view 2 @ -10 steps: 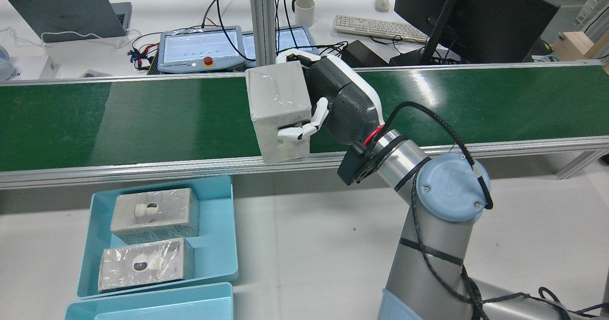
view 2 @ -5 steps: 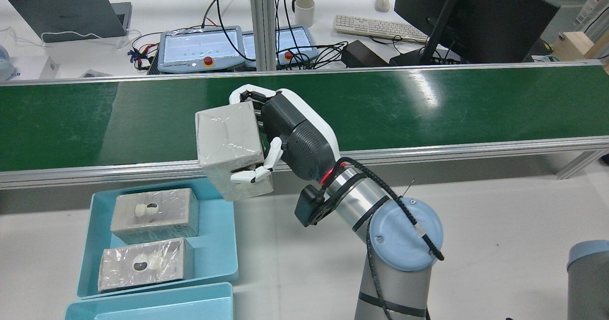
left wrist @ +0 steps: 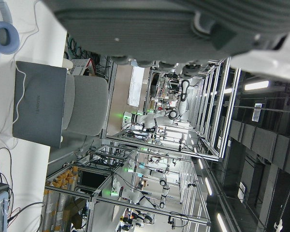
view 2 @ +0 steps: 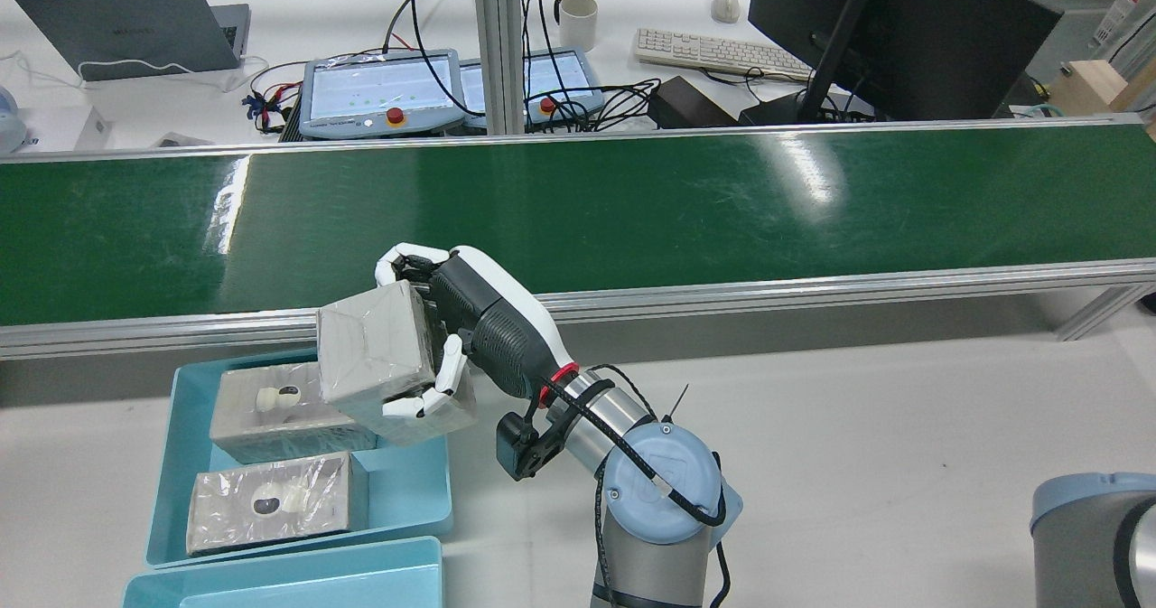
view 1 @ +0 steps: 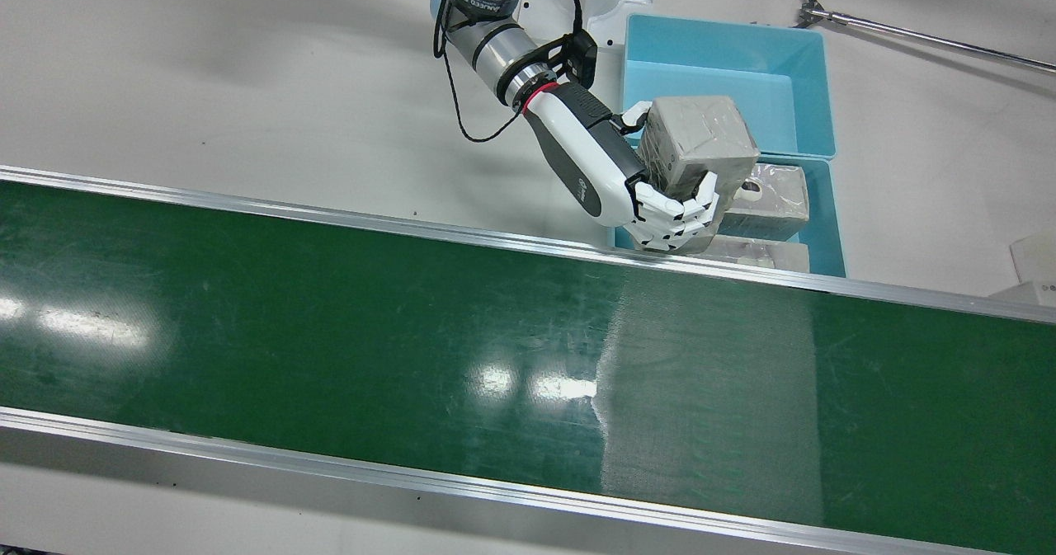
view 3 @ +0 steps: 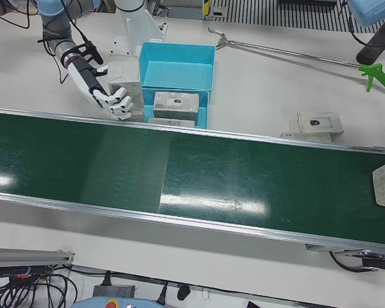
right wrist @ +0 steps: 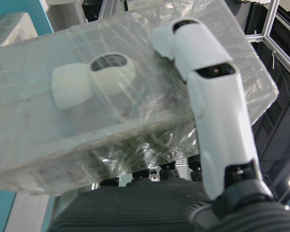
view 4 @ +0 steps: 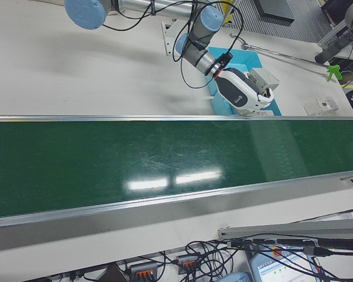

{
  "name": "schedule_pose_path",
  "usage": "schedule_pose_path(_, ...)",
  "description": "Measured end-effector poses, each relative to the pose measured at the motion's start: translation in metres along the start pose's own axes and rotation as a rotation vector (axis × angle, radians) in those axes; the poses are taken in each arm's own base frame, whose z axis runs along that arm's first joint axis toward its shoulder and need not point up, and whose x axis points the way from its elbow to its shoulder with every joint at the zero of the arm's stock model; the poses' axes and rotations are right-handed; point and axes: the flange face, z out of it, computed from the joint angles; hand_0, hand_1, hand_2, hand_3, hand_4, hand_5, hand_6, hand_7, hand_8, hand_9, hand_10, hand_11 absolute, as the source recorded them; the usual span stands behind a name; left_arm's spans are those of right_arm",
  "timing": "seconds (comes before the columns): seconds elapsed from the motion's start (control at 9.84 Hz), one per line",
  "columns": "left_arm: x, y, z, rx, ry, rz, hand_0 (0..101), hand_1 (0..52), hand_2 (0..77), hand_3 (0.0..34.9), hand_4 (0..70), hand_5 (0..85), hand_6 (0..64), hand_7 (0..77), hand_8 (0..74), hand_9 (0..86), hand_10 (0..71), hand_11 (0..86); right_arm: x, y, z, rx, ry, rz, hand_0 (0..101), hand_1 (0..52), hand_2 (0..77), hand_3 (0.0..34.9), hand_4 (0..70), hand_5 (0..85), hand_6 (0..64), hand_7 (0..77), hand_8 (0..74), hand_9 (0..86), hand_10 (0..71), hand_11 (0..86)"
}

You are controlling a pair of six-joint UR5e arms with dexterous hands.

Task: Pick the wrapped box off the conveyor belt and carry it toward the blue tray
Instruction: 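Lift the box off the belt and carry it toward the blue tray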

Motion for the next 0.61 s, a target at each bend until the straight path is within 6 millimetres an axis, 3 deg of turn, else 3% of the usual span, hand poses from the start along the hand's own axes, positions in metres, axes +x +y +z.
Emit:
schedule_pose_path(0.1,0.0,0.0,0.0,0.0,0.0,0.0,0,0.0,0.5,0.0,0.0,1.1,0.0,0.5,0.5,0.0,0.0,0.0,0.003,0.002,0.002,-0.008,0.017,0.002,55,10.9,40.4,6.8,14.2,45.8,5.5,43.1,13.1,40.4,0.0,36.5)
schedule_pose_path(0.2,0.0,0.0,0.0,0.0,0.0,0.0,0,0.0,0.5,0.0,0.0,1.1,0.0,0.5,0.5,0.0,0.0,0.0,0.005,0.006,0.005,-0.018,0.027,0.007,48,21.8,30.5,11.5,16.4,19.6,6.0,20.2,0.0,30.5,0.0,20.7)
schedule_pose_path(0.3,0.0,0.0,0.0,0.0,0.0,0.0,0,0.0,0.5,0.0,0.0,1.1,0.0,0.5,0.5,0.0,0.5,0.0,0.004,0.012,0.006,-0.03,0.032,0.023,48,21.8,30.5,11.5,16.4,19.6,6.0,20.2,0.0,15.8,0.0,14.2)
schedule_pose_path(0.41,0.0,0.0,0.0,0.0,0.0,0.0,0,0.0,1.1,0.0,0.0,1.1,0.0,0.5,0.5,0.0,0.5,0.0,0.002,0.018,0.005,-0.042,0.033,0.043,48,21.8,30.5,11.5,16.4,19.6,6.0,20.2,0.0,15.8,0.0,14.2)
schedule_pose_path(0.51,0.0,0.0,0.0,0.0,0.0,0.0,0,0.0,1.1,0.0,0.0,1.1,0.0,0.5,0.5,0.0,0.5,0.0,-0.004,0.022,0.004,-0.053,0.03,0.06,47,14.2,12.0,19.1,12.0,20.7,3.8,24.5,0.0,1.6,1.1,5.4)
schedule_pose_path(0.61,0.0,0.0,0.0,0.0,0.0,0.0,0,0.0,1.1,0.0,0.0,1.1,0.0,0.5,0.5,0.0,0.0,0.5,-0.013,0.025,0.001,-0.064,0.024,0.073,47,14.2,12.0,19.1,12.0,20.7,3.8,24.5,0.0,1.6,1.1,5.4)
